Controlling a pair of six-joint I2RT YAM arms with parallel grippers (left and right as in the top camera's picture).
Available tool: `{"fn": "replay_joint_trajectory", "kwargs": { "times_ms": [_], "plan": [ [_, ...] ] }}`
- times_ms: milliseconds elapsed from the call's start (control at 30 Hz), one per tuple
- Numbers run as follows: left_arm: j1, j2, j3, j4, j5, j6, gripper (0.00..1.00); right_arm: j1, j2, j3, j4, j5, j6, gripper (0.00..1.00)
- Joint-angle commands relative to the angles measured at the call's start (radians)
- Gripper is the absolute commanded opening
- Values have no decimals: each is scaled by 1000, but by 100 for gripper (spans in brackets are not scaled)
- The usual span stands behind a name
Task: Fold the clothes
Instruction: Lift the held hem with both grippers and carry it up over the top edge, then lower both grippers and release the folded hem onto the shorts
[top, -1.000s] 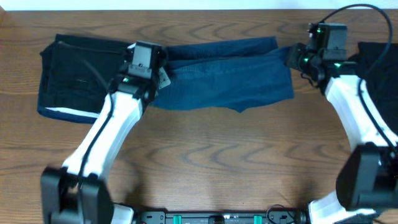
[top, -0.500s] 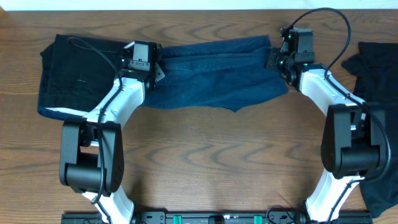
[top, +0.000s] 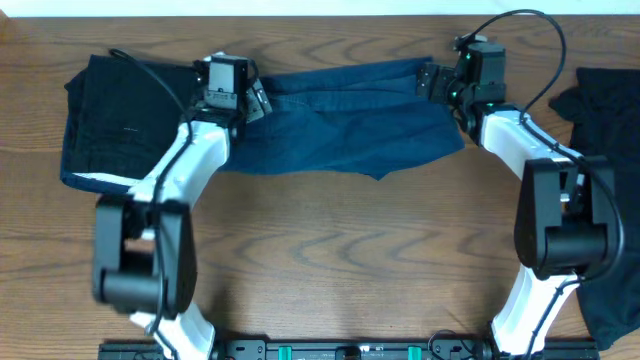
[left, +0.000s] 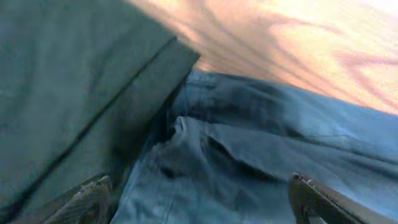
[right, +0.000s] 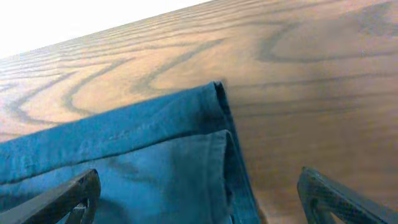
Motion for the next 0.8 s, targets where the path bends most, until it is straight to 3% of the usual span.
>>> {"fn": "replay_joint_trajectory", "kwargs": {
  "times_ms": [0,133,200,267,300,333,767],
  "plan": [
    [2,-130,36,-69,74,45,86,-12,-117,21,-59,-43,-34,99],
    [2,-180,36,-238,175,44,38,-2,-200,21,-245,-98,-34,98],
    [2,-175,31,-304,199,41,22,5,-214,21,-336,-98,-34,64],
    [1,-161,16,-328,200,41,7,13,-206,20,-398,-98,-44,22],
    [0,-150,9,-329,200,41,6,18,-198,20,-420,-98,-55,7],
    [-3,-134,2,-327,200,41,6,23,-186,20,-440,-97,-61,1],
    [-76,112,1,-173,200,41,6,68,21,20,-446,-95,-112,1]
  ]
}}
